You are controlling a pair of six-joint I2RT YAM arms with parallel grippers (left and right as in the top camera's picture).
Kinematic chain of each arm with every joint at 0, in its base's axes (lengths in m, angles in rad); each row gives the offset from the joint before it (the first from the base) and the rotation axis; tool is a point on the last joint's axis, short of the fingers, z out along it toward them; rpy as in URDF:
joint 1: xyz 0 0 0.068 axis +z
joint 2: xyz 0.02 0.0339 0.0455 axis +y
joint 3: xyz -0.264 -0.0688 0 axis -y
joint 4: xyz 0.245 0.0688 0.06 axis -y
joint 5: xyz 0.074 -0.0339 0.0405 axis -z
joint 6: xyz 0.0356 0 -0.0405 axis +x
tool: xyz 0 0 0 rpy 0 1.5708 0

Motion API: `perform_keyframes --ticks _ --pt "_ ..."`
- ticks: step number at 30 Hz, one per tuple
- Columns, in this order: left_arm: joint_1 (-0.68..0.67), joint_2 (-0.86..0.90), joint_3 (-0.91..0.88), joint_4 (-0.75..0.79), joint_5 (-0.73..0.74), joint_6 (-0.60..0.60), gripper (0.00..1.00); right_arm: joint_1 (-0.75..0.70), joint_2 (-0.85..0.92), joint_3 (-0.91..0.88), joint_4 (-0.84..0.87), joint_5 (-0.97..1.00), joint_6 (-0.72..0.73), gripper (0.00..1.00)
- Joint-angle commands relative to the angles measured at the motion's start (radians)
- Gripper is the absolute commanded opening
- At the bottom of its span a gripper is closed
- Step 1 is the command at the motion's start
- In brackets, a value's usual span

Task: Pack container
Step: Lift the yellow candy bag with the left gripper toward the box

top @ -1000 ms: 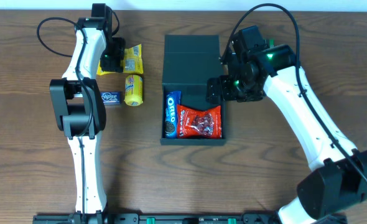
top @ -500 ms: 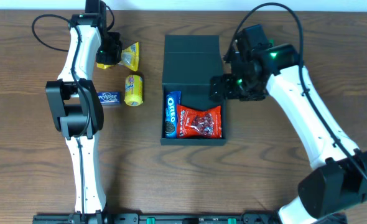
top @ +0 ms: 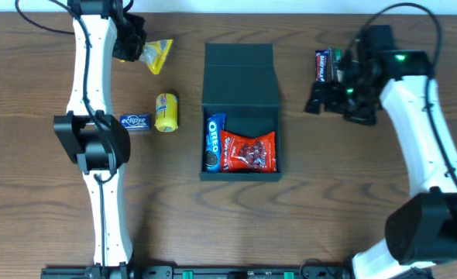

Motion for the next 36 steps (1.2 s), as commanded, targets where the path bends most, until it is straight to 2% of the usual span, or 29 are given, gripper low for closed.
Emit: perform_keyframes --ticks 1,6,8,10,13,16,19,23,26,29,30,33,36 --pt "-0.047 -0.085 0.045 -0.048 0.021 0.033 0.06 -0.064 -0.003 0.005 -0.016 -0.001 -0.024 0.99" --pt "-0.152 -0.163 0.045 -0.089 0.053 0.130 0.06 -0.160 -0.003 0.005 -0.084 0.000 -0.140 0.99" --pt "-0.193 -0.193 0.045 -0.127 0.056 0.182 0.06 -0.192 -0.003 0.005 -0.099 -0.007 -0.135 0.99" --pt "-0.224 -0.219 0.045 -0.200 0.053 0.232 0.06 -0.219 -0.003 0.005 -0.111 -0.014 -0.134 0.99" --pt "-0.270 -0.252 0.045 -0.356 -0.052 0.285 0.06 -0.253 -0.005 0.005 -0.129 -0.055 -0.135 0.99" --pt "-0.350 -0.290 0.043 -0.363 -0.070 0.367 0.06 -0.258 -0.023 0.005 -0.132 -0.053 -0.135 0.99" --pt "-0.428 -0.335 0.042 -0.363 -0.165 0.407 0.06 -0.258 -0.054 0.005 -0.139 -0.051 -0.140 0.99" --pt "-0.442 -0.424 -0.004 -0.363 -0.181 0.486 0.06 -0.257 -0.094 0.005 -0.157 -0.041 -0.150 0.99" --pt "-0.422 -0.538 -0.155 -0.363 -0.226 0.480 0.06 -0.257 -0.122 0.005 -0.166 -0.025 -0.151 0.99" --pt "-0.402 -0.735 -0.443 -0.346 -0.339 0.397 0.06 -0.257 -0.149 0.005 -0.166 -0.019 -0.158 0.99" --pt "-0.398 -0.825 -0.568 -0.293 -0.342 0.385 0.06 -0.257 -0.156 0.005 -0.165 -0.016 -0.158 0.99" --pt "-0.399 -1.042 -0.880 -0.050 -0.222 0.370 0.06 -0.257 -0.159 0.005 -0.170 -0.016 -0.158 0.99" --pt "-0.399 -1.187 -1.145 0.147 -0.150 0.250 0.06 -0.257 -0.159 0.005 -0.185 -0.016 -0.158 0.99"
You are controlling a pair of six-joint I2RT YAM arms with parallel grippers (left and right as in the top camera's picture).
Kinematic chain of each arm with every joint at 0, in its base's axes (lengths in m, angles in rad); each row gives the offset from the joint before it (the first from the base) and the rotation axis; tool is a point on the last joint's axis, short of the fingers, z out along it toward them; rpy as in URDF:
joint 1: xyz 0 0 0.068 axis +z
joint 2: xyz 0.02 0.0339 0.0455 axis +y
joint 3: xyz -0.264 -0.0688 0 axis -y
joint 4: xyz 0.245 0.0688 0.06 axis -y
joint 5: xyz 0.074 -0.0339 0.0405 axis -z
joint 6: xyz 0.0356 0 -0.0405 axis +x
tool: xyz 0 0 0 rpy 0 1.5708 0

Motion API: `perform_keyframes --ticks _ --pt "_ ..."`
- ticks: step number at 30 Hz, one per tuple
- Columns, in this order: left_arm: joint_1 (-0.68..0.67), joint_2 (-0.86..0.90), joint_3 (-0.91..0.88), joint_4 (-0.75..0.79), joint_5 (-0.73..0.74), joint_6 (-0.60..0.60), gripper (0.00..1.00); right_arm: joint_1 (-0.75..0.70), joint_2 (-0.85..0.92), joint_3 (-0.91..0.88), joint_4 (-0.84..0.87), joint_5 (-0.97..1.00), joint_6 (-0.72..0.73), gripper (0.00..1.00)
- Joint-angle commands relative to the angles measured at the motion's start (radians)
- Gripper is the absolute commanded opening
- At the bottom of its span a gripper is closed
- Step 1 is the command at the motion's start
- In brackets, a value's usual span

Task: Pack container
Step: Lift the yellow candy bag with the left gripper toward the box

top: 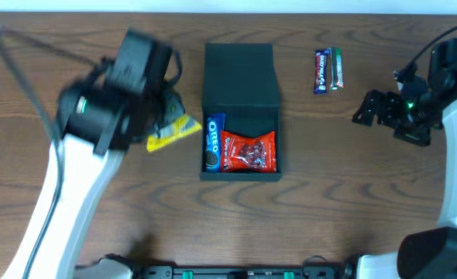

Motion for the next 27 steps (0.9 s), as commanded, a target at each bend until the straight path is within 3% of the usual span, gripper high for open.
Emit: perform_keyframes --ticks 1,7,10,15,20,27 --pt "0.000 -0.109 -0.235 0.127 0.098 -0.144 0.06 -0.006 -0.015 0.006 -0.010 0.002 -0.016 0.99" --pt "-0.039 -0.081 -0.521 0.488 0.271 -0.505 0.06 -0.006 -0.015 0.006 -0.010 0.002 -0.016 0.99" --pt "-0.085 -0.025 -0.558 0.641 0.303 -0.610 0.06 -0.006 -0.015 0.006 -0.010 0.002 -0.016 0.99" --pt "-0.184 0.104 -0.558 0.799 0.304 -0.814 0.06 -0.006 -0.015 0.005 -0.010 0.002 -0.016 0.99" --pt "-0.258 0.221 -0.558 0.840 0.321 -1.093 0.06 -0.006 -0.015 0.005 -0.013 0.002 -0.016 0.99" --pt "-0.281 0.264 -0.558 0.873 0.330 -1.132 0.07 -0.006 -0.015 0.005 -0.012 0.002 -0.016 0.99"
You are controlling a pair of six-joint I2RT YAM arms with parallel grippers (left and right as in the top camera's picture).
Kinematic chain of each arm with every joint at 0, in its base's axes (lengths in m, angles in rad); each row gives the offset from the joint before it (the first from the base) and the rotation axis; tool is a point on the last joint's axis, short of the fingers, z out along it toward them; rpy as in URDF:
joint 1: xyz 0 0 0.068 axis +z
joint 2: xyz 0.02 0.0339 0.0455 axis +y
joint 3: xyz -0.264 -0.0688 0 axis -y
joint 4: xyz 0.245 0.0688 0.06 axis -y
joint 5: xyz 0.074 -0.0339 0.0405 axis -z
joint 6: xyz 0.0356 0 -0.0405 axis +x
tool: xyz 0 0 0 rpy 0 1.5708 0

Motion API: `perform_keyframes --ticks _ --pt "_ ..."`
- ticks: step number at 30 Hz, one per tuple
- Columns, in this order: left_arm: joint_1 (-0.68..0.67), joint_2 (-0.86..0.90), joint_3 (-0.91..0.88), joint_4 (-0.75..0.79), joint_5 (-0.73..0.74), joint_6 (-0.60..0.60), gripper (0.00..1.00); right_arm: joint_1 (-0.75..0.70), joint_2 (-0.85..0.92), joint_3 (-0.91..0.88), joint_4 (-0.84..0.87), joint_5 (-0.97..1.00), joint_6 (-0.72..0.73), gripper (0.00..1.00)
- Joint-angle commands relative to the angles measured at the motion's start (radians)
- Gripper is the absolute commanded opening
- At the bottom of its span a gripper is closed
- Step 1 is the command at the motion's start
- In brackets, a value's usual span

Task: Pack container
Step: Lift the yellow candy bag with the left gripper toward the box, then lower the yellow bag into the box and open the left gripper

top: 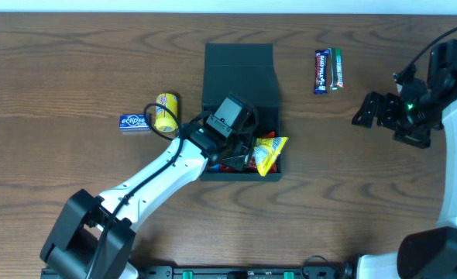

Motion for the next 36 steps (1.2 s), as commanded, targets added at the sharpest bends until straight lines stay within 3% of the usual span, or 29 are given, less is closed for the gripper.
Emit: perform_keyframes --ticks 1,2,3,6,7,10,17,21,26,28,31,32,36 --pt "-0.002 -0.002 0.006 0.006 0.008 -0.065 0.08 -0.006 -0.014 0.005 -0.001 0.002 -0.016 0.99" --pt "-0.002 -0.002 0.006 0.005 0.008 -0.065 0.11 -0.006 -0.014 0.005 -0.001 0.002 -0.016 0.99" --pt "-0.002 -0.002 0.006 0.005 0.009 -0.064 0.22 -0.006 -0.014 0.005 0.000 0.002 -0.016 0.99" --pt "-0.002 -0.002 0.006 0.006 0.013 -0.055 0.66 -0.006 -0.014 0.005 0.002 0.002 -0.016 0.99" --pt "-0.002 -0.002 0.006 0.006 0.023 -0.045 0.76 -0.006 -0.014 0.005 0.002 0.002 -0.016 1.00" --pt "-0.002 -0.003 0.006 0.013 0.047 0.015 0.98 -0.006 -0.014 0.005 0.002 0.002 -0.016 0.99" --pt "0.035 -0.042 0.006 0.148 0.223 0.428 0.95 -0.006 -0.014 0.005 0.002 0.002 -0.016 0.99" --pt "0.082 -0.104 0.006 0.152 0.339 0.636 0.95 -0.006 -0.014 0.005 0.002 0.002 -0.016 0.99" --pt "0.139 -0.197 0.006 0.152 0.527 0.830 0.95 -0.003 -0.014 0.005 0.004 0.000 -0.016 0.98" --pt "0.167 -0.229 0.006 0.151 0.567 0.920 0.95 0.005 -0.014 0.005 0.001 -0.047 -0.051 0.81" --pt "0.261 -0.285 0.006 0.111 0.577 1.116 0.95 0.041 -0.014 0.000 -0.003 -0.249 -0.187 0.13" --pt "0.300 -0.299 0.006 0.098 0.575 1.180 0.95 0.060 -0.014 -0.006 -0.003 -0.327 -0.242 0.02" --pt "0.507 -0.328 0.006 -0.014 0.575 1.447 0.95 0.175 -0.014 -0.089 0.051 -0.595 -0.401 0.01"
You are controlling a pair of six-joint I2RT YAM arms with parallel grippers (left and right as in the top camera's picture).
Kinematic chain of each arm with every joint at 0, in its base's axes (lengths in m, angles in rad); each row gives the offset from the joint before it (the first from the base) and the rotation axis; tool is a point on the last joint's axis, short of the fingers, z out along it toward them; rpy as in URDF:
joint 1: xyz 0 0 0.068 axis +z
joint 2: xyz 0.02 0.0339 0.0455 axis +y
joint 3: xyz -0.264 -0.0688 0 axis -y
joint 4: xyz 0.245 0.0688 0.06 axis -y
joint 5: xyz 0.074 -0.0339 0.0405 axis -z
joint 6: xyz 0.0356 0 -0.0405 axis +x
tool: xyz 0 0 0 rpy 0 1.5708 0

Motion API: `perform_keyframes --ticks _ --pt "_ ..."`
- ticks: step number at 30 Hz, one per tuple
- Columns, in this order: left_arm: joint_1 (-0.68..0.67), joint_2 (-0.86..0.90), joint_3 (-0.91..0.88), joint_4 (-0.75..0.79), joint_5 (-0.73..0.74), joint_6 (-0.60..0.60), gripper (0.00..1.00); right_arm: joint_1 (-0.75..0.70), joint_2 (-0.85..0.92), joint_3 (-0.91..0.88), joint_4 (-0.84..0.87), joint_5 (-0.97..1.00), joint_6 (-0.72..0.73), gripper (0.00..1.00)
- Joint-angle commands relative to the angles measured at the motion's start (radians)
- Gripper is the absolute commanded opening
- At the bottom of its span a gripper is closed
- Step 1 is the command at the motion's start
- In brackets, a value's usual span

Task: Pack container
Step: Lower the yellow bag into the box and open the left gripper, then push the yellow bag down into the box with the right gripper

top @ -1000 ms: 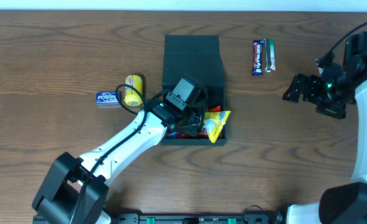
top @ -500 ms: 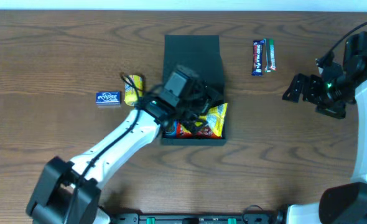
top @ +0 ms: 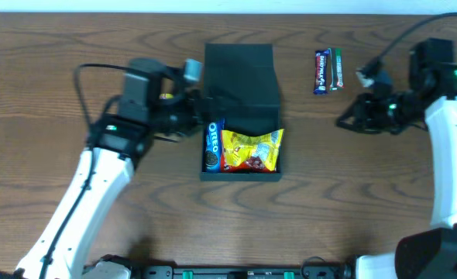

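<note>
The black box [top: 240, 174] stands open at the table's middle, its lid [top: 240, 70] folded back. Inside lie an Oreo pack [top: 212, 144] and a yellow packet [top: 252, 143] resting on a red packet [top: 253, 162]. My left gripper [top: 195, 116] is just left of the box, blurred, apparently open with nothing in it. Two candy bars [top: 328, 70] lie at the back right. My right gripper [top: 351, 120] hangs open, in front of and to the right of them, pointing left.
A sliver of the yellow can [top: 165, 96] shows under my left arm; the gum pack is hidden there. The table's back edge runs just behind the lid and the candy bars.
The yellow packet was let go and now lies in the box on the red packet. My left gripper has drawn back from over the box to its left side. The right gripper has shifted slightly left.
My left gripper was at the yellow packet at the back left, with the right gripper by the candy bars. Then the left held the packet near the box and the right was farther right. Later the packet hung over the box; now it lies inside.
</note>
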Motion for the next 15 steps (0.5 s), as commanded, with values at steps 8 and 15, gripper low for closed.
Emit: perform_keyframes --ticks 8,15 --pt "0.214 -0.013 0.006 -0.210 0.021 0.487 0.96 0.252 0.000 -0.328 0.536 -0.450 0.037 0.01" --pt "0.213 -0.013 0.006 -0.215 0.018 0.489 0.95 0.383 0.082 -0.394 0.790 -0.356 0.201 0.01"
